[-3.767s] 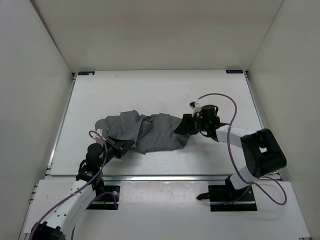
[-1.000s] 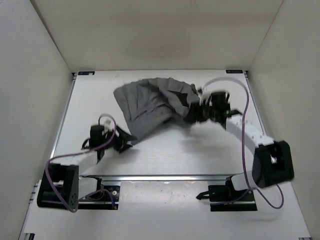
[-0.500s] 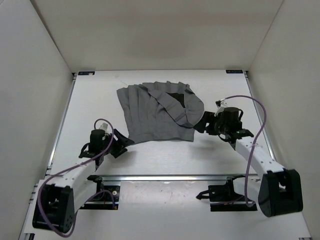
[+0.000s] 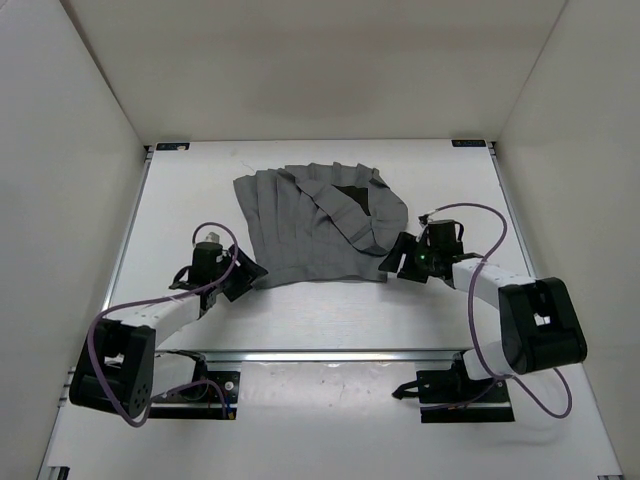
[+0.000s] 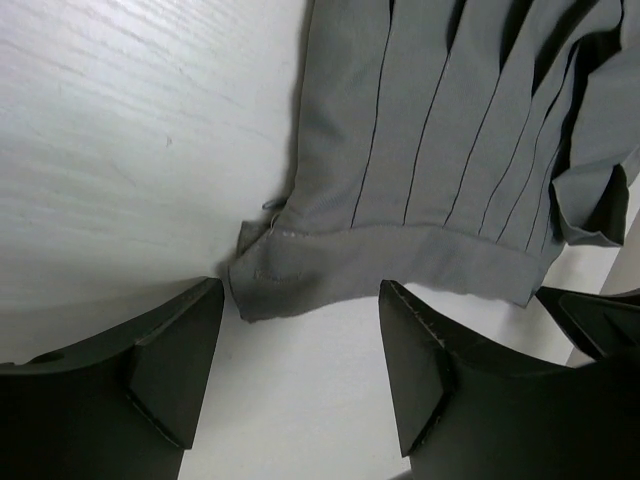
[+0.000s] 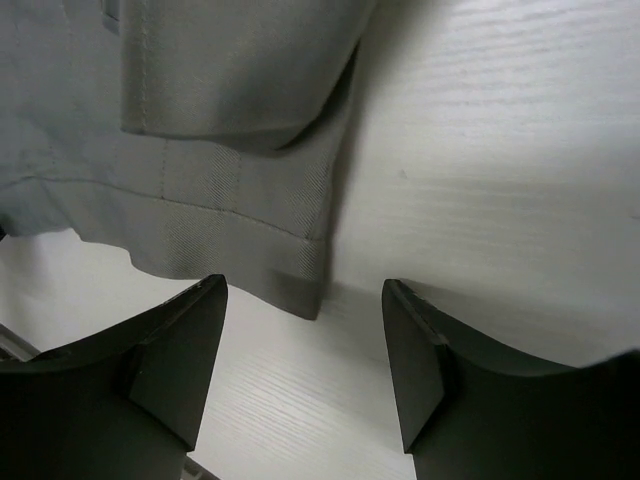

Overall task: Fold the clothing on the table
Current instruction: Flatten the skirt out

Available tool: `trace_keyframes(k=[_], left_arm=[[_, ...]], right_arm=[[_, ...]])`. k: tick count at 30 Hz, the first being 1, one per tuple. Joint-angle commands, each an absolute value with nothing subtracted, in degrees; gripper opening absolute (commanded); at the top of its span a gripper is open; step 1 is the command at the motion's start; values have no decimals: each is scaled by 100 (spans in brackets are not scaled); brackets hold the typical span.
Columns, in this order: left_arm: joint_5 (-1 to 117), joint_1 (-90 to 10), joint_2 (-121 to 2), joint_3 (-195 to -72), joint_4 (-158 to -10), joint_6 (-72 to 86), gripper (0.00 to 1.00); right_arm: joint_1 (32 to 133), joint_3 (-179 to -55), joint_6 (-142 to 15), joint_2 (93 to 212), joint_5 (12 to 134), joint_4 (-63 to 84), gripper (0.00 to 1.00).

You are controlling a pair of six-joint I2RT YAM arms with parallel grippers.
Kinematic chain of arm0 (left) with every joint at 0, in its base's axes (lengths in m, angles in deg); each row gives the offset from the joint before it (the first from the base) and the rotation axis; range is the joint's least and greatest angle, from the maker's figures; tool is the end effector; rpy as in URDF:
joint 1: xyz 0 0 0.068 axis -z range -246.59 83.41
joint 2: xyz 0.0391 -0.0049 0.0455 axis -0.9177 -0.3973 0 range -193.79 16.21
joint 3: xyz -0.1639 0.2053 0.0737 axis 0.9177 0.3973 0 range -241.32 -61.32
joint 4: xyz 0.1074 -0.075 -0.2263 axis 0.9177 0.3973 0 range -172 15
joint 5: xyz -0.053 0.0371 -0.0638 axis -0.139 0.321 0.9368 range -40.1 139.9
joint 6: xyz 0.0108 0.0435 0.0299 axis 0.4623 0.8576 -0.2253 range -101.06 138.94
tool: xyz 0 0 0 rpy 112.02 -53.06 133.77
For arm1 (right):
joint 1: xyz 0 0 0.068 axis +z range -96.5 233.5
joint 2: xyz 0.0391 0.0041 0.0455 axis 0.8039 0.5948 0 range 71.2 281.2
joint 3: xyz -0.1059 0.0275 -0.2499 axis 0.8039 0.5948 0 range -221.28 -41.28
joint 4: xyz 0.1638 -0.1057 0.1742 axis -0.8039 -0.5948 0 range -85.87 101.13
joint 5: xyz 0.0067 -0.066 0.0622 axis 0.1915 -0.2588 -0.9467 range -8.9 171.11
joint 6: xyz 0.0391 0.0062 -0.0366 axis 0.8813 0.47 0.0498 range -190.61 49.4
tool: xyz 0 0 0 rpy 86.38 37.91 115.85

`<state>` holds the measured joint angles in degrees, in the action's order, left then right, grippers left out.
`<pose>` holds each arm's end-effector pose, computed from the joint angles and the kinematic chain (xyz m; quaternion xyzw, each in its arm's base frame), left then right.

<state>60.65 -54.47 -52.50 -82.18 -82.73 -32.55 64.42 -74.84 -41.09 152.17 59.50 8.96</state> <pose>0.2012 -0.0501 0.1383 -0.2799 0.8841 -0.2660 0.2634 0.2508 0.0617 0.1529 0.0851 0.9202 0.2823 0.2576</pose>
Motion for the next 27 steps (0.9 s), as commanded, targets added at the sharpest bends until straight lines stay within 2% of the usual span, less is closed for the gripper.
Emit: trace_keyframes(k=[1,3,5,7,9,10,11,12,13,16,21,27], left_arm=[[5553,-5429,-5402,-8294,-8286,-3125,74],[5492,-5428,-5586,-8346,-8340,-3125,72],[5404,-5332,-5691,-8399,-8428,-3133,65],[5474,-5314,-5797,-8390,-8638,-3177,57],[5701,-5323,-5858,-8373,-8902,-3309,48],[5772,-5349,-5885,-8356,-9051,-3301,39],[5895,-5297,-5920,-8373,-9235,-3301,25],[6026,-5270,-5920,-8364,-9489,-3318,6],[6228,-5288,-5885,-8286,-9640,-3301,0],[6659,-5314,-5561,-8302,-10047,-3433,0],[6800,-5472,-4359,-9048,-8792,-3300,0],[6976,-5701,-3363,-10935,-7104,-3143,0]], right_arm=[[6563,-7494,-3976,15460,5922,1289,61],[6650,-7556,-3949,15583,5957,1298,58],[6756,-7591,-3931,15706,5931,1333,50],[6782,-7635,-3845,15856,5765,1394,37],[6765,-7670,-3879,15926,5668,1351,29],[6782,-7705,-3879,15848,5624,1324,19],[6774,-7723,-3914,15830,5606,1281,6],[6756,-7732,-3949,15743,5597,1245,0],[6739,-7706,-3993,15655,5606,1158,0],[6607,-7933,-4194,15312,5439,755,0],[6510,-8802,-4721,14346,4895,-203,0],[6493,-10681,-4977,13493,4824,-1442,0]])
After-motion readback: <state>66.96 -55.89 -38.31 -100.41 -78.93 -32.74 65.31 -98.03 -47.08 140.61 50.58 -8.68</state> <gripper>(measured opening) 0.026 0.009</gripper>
